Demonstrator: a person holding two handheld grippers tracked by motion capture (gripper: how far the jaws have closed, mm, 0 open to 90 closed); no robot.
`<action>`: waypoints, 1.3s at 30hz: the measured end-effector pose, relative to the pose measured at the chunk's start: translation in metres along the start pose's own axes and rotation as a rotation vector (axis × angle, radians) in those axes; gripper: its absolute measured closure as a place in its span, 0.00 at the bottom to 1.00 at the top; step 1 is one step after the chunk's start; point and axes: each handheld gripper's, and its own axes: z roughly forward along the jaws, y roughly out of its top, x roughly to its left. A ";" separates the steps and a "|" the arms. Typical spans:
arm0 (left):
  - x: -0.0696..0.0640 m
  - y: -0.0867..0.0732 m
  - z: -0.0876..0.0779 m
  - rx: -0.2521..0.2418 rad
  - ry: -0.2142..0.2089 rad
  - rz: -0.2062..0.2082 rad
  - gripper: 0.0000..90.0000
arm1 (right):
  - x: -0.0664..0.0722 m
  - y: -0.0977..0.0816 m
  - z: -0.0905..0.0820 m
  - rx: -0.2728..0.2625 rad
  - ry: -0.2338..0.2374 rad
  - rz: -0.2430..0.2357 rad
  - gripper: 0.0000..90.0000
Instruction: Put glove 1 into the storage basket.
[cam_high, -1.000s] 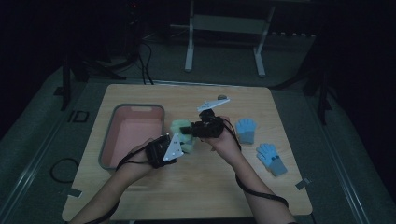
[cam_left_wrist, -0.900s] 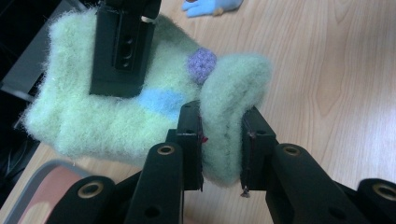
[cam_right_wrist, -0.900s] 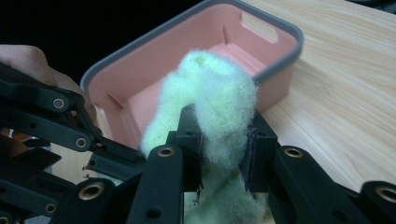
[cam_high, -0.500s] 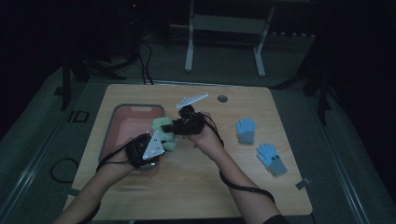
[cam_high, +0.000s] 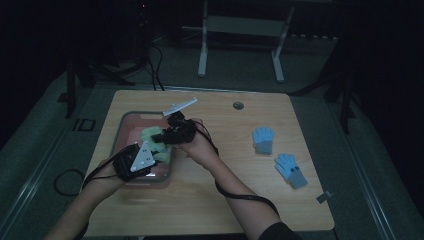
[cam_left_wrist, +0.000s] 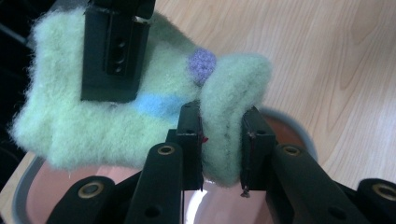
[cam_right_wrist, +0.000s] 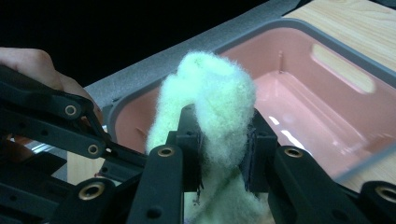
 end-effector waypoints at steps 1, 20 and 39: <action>0.001 -0.003 -0.002 0.004 0.003 -0.002 0.82 | 0.002 0.002 0.004 0.003 0.004 -0.004 0.81; 0.012 -0.043 0.024 0.075 -0.099 -0.076 0.82 | -0.007 -0.007 0.058 0.093 0.011 0.028 0.81; 0.021 -0.038 0.055 0.276 -0.250 -0.068 0.75 | -0.027 -0.026 0.052 0.101 -0.017 0.080 0.56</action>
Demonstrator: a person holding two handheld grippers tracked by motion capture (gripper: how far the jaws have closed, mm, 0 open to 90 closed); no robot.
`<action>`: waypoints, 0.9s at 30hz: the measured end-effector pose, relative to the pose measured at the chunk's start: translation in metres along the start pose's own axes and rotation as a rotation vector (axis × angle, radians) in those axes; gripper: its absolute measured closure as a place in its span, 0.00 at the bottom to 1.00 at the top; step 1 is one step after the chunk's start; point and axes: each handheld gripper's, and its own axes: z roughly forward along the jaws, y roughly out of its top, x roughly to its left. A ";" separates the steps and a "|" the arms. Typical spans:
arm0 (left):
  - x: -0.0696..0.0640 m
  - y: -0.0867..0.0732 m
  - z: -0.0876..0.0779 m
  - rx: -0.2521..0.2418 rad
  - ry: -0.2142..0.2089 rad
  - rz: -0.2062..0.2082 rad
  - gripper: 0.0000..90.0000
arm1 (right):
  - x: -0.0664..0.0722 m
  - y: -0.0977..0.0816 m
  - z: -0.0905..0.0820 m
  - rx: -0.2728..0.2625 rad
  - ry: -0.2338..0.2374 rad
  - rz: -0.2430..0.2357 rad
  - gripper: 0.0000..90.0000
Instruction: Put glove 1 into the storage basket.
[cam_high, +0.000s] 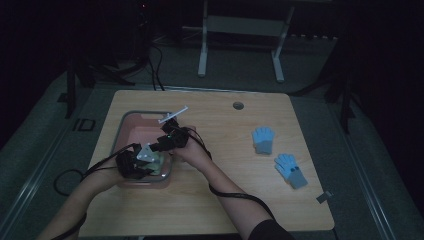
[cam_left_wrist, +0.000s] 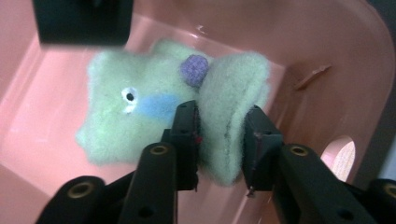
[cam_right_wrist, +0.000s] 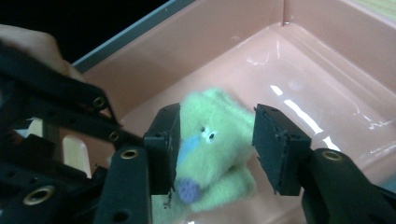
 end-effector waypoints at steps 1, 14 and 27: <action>0.000 0.000 0.000 0.000 0.001 -0.005 0.74 | 0.000 -0.001 -0.002 -0.003 0.003 -0.002 0.54; 0.004 0.001 -0.012 -0.081 0.052 -0.140 0.23 | 0.002 -0.016 -0.055 -0.100 0.031 -0.040 0.36; -0.012 0.028 -0.026 -0.192 0.021 -0.177 0.16 | 0.002 -0.037 -0.096 -0.143 0.050 -0.065 0.27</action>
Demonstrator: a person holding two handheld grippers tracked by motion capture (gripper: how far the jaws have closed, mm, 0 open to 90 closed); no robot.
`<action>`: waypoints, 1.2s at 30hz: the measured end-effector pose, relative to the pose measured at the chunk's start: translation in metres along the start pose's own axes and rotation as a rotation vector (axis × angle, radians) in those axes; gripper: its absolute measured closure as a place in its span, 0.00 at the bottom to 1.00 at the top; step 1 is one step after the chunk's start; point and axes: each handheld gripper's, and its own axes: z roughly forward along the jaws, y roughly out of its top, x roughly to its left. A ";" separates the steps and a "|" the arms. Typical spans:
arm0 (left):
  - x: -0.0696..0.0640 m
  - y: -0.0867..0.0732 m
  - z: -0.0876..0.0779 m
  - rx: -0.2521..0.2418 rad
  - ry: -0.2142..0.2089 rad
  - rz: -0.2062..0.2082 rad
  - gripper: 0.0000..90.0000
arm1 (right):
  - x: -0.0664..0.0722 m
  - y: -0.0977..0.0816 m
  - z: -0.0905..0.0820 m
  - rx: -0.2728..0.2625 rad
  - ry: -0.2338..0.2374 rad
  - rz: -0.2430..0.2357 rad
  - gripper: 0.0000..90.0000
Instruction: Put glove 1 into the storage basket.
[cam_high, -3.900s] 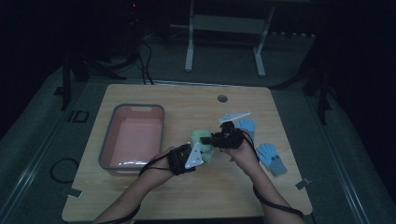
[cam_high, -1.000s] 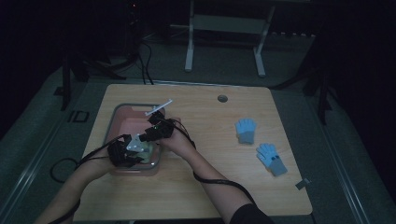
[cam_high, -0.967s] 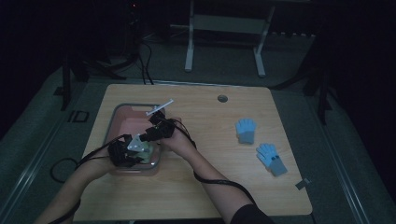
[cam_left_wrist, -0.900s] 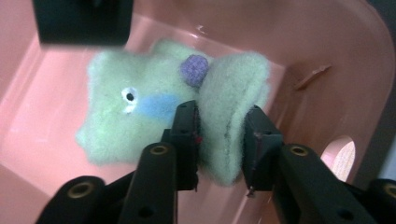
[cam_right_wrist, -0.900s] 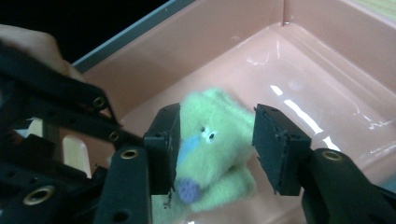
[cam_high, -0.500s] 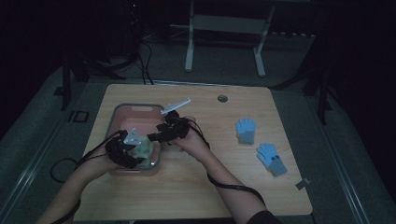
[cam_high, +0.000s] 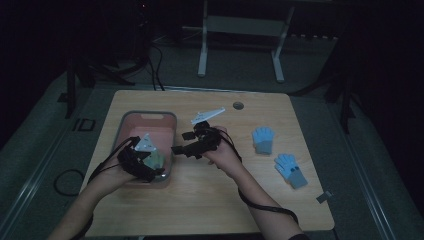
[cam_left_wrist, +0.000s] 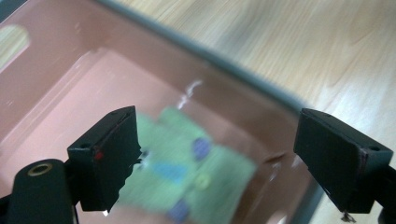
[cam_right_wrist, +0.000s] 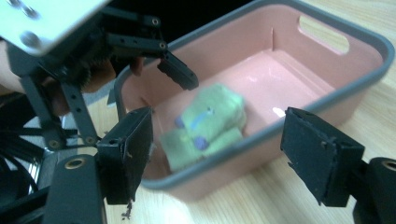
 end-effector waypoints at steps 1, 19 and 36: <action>-0.002 0.002 0.001 -0.005 -0.006 0.001 0.16 | -0.001 -0.002 -0.002 0.004 0.000 0.003 0.27; -0.041 0.035 0.013 -0.131 -0.105 0.054 0.16 | -0.018 -0.041 -0.036 0.023 -0.068 -0.022 0.27; -0.070 0.047 0.037 -0.169 -0.182 0.069 0.03 | -0.033 -0.075 -0.070 0.005 -0.146 -0.011 0.20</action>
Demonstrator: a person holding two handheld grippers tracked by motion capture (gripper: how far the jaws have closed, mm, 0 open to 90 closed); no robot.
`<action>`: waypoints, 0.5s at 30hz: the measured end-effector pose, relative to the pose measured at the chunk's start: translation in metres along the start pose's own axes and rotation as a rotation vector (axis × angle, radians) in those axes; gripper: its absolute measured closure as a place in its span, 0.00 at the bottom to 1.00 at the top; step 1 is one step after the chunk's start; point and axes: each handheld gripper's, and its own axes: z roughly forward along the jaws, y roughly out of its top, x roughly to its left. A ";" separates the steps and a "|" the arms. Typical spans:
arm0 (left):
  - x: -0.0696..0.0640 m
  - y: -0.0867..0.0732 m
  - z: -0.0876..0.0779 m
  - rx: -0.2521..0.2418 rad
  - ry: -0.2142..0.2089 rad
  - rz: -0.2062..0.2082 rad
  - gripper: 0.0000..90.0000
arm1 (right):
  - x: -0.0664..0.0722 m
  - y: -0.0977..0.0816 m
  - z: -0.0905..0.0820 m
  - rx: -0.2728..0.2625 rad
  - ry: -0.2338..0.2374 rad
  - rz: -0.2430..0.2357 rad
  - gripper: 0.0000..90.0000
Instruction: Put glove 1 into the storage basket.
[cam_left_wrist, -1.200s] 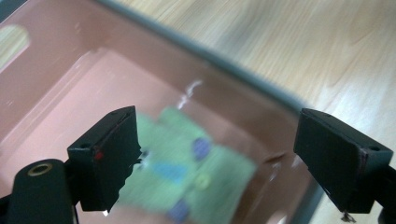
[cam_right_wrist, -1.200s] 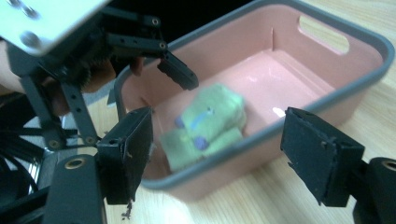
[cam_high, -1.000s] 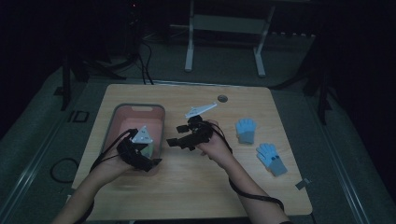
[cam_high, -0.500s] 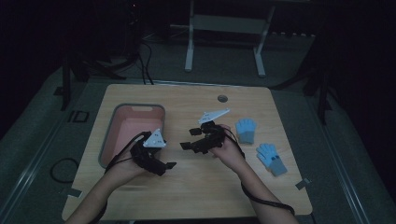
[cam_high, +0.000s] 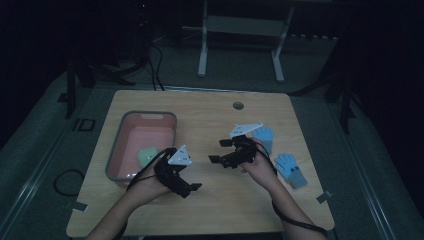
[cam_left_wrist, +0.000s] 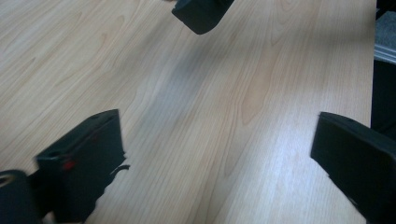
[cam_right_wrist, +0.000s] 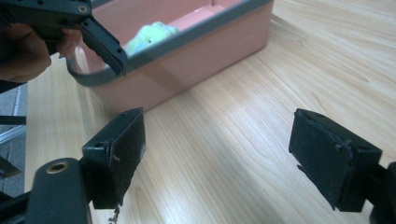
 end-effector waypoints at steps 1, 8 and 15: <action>-0.002 0.000 0.003 -0.012 -0.008 -0.002 0.03 | -0.001 -0.002 -0.002 -0.001 -0.003 0.002 0.20; -0.015 0.001 0.017 -0.037 -0.034 0.012 0.03 | -0.006 -0.020 -0.011 -0.006 -0.025 0.007 0.18; -0.025 -0.003 0.032 -0.053 -0.051 0.024 0.03 | -0.010 -0.040 -0.016 -0.002 -0.027 0.006 0.17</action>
